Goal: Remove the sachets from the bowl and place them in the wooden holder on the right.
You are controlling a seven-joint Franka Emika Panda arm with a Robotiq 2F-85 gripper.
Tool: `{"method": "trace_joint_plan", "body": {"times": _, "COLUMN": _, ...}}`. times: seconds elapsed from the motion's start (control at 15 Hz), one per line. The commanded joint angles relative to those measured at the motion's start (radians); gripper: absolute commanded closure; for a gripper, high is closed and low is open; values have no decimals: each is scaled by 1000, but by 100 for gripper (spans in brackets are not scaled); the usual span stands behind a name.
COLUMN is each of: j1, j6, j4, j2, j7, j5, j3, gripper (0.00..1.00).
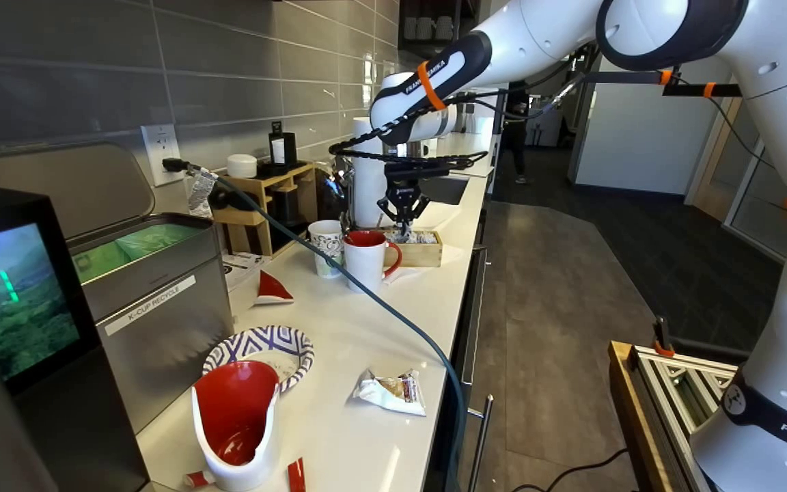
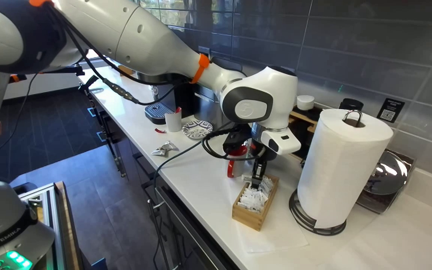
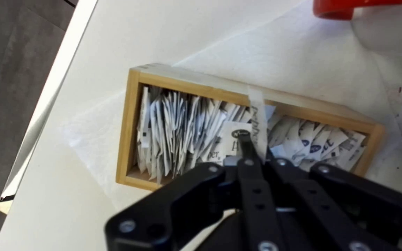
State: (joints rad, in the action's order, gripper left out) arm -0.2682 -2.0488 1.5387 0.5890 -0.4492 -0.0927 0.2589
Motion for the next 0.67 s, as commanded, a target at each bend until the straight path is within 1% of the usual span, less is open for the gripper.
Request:
{"method": "trace_joint_plan", "body": {"times": 0.0, "j1": 11, "j6": -22, "j4": -62, "j2": 58, "j7": -80, "j5": 4, "j3": 22, "gripper": 99}}
{"method": "trace_joint_plan", "body": {"times": 0.27, "j1": 19, "j6": -2, "j4": -111, "j2": 101, "j7": -148, "j5": 21, "j3": 40, "gripper": 99}}
{"method": "trace_joint_plan", "body": {"times": 0.6, "j1": 33, "j6": 9, "j4": -135, "j2": 135, "j7": -203, "j5": 58, "j3": 57, "gripper": 99}}
